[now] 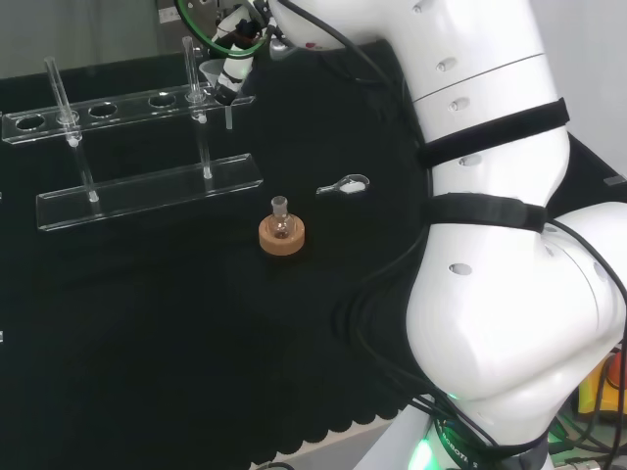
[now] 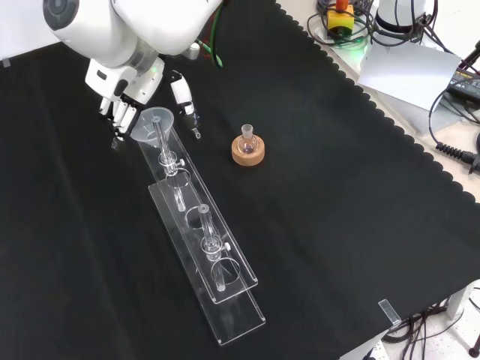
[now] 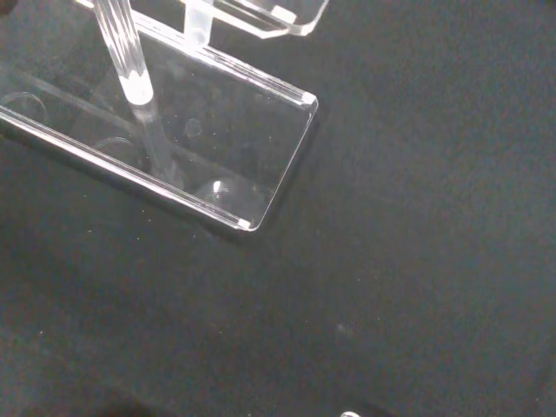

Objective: Pick up the funnel from the transparent funnel stand.

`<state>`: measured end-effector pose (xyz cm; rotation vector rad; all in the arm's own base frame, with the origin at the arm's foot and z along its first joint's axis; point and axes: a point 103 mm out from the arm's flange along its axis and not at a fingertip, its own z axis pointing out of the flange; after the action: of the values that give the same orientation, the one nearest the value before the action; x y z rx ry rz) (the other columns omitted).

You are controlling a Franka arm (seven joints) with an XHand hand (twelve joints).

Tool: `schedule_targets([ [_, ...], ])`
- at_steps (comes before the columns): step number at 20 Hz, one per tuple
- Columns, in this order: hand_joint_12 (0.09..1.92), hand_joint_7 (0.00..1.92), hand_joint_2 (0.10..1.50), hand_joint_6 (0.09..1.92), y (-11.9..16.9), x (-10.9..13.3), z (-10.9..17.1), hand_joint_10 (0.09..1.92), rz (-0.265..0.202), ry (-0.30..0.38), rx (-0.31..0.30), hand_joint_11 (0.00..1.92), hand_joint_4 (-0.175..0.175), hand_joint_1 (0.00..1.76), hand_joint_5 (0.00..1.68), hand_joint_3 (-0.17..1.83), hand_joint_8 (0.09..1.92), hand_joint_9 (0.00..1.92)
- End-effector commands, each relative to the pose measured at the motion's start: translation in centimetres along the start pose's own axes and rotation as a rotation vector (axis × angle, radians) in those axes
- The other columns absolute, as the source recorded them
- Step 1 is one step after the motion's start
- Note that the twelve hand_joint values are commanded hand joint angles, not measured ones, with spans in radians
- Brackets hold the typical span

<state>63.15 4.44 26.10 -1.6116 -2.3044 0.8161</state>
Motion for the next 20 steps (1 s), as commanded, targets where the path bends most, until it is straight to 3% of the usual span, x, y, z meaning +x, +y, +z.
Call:
schedule_targets([
  [1, 1.38, 0.39, 0.7, 0.09, -0.3, 0.3, -0.2, 0.6, 0.017, -0.054, -0.039, 0.23, -0.041, 0.57, 0.3, 0.3, 0.7, 0.68],
  [3, 1.37, 0.49, 0.71, 0.09, -0.3, 0.5, -0.3, 0.6, 0.026, -0.085, -0.044, 0.25, -0.034, 0.61, 0.38, 0.32, 0.73, 0.76],
  [7, 1.34, 0.71, 0.72, 0.12, -0.6, 0.8, -0.7, 0.63, 0.071, -0.138, -0.119, 0.3, -0.019, 0.7, 0.54, 0.36, 0.89, 0.96],
  [9, 1.32, 0.79, 0.71, 0.31, -0.9, 0.9, -1.0, 0.67, 0.084, -0.146, -0.147, 0.33, -0.006, 0.73, 0.6, 0.4, 0.99, 1.03],
  [13, 1.32, 0.82, 0.7, 0.69, -1.8, 0.8, -2.2, 0.72, 0.097, -0.154, -0.188, 0.34, 0.004, 0.75, 0.55, 0.46, 1.04, 1.07],
  [20, 1.32, 0.79, 0.69, 0.78, -4.3, 0.7, -4.0, 0.73, 0.128, -0.159, -0.227, 0.35, 0.005, 0.75, 0.52, 0.49, 1.04, 1.05],
])
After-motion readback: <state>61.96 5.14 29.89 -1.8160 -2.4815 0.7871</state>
